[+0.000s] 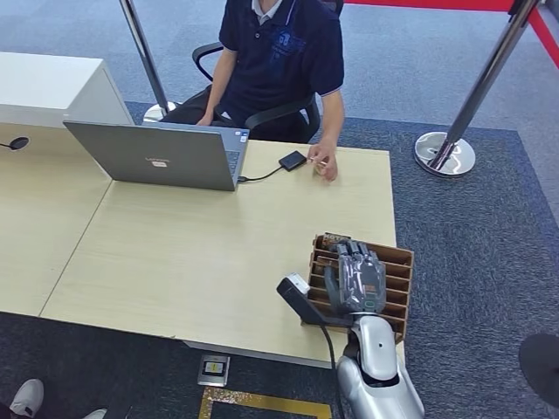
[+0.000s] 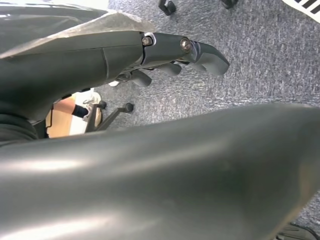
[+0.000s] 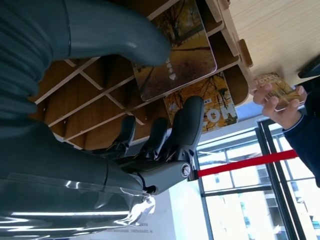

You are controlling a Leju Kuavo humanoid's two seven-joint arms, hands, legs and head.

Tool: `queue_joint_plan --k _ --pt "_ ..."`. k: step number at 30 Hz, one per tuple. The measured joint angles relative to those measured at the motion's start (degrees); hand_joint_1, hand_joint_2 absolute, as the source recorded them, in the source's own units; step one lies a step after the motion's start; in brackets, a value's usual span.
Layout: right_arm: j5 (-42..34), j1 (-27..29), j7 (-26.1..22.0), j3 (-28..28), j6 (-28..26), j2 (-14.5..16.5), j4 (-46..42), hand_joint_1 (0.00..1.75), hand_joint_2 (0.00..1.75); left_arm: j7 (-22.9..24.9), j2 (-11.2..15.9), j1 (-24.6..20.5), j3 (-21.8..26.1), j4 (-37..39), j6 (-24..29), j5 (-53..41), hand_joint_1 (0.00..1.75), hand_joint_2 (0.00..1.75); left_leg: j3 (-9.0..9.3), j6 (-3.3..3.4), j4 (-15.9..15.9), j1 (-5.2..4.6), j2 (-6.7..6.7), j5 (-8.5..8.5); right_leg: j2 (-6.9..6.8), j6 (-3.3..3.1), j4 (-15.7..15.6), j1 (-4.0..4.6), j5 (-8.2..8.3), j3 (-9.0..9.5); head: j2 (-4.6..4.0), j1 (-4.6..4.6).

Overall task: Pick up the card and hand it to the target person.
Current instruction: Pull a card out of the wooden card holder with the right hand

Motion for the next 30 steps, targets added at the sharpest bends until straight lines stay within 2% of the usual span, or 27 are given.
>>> queue_joint_plan --k 4,9,21,30 --pt "0.08 0.02 -0.43 -0.15 0.02 0.03 0.02 0.89 1.75 0.0 0.0 0.0 0.0 0.0 0.05 0.09 0.0 0.0 0.0 0.0 0.0 0.0 0.0 0.0 0.0 0.0 0.0 0.0 0.0 0.0 0.0 0.0" --pt "0.55 0.11 -0.91 -0.33 0.07 0.06 -0.13 1.22 1.75 0.0 0.0 0.0 0.0 0.0 0.13 0.28 0.0 0.0 0.0 0.0 0.0 0.0 0.0 0.0 0.0 0.0 0.0 0.0 0.0 -0.01 0.0 0.0" --pt "1.33 0.63 -1.19 -0.42 0.49 0.36 -1.24 1.71 1.75 0.0 0.0 -0.01 0.01 0.02 0.16 0.42 0.0 0.0 0.0 -0.02 0.0 0.0 0.0 -0.01 0.0 0.0 0.0 0.0 0.0 0.0 0.0 0.0" --pt "2.22 1.99 -1.88 -0.45 0.28 0.06 -4.66 1.75 1.75 0.0 0.0 0.01 0.01 0.02 0.17 0.6 0.0 0.0 -0.01 -0.04 0.0 0.0 0.0 -0.03 0.0 0.0 0.0 0.0 -0.01 -0.02 0.0 0.0"
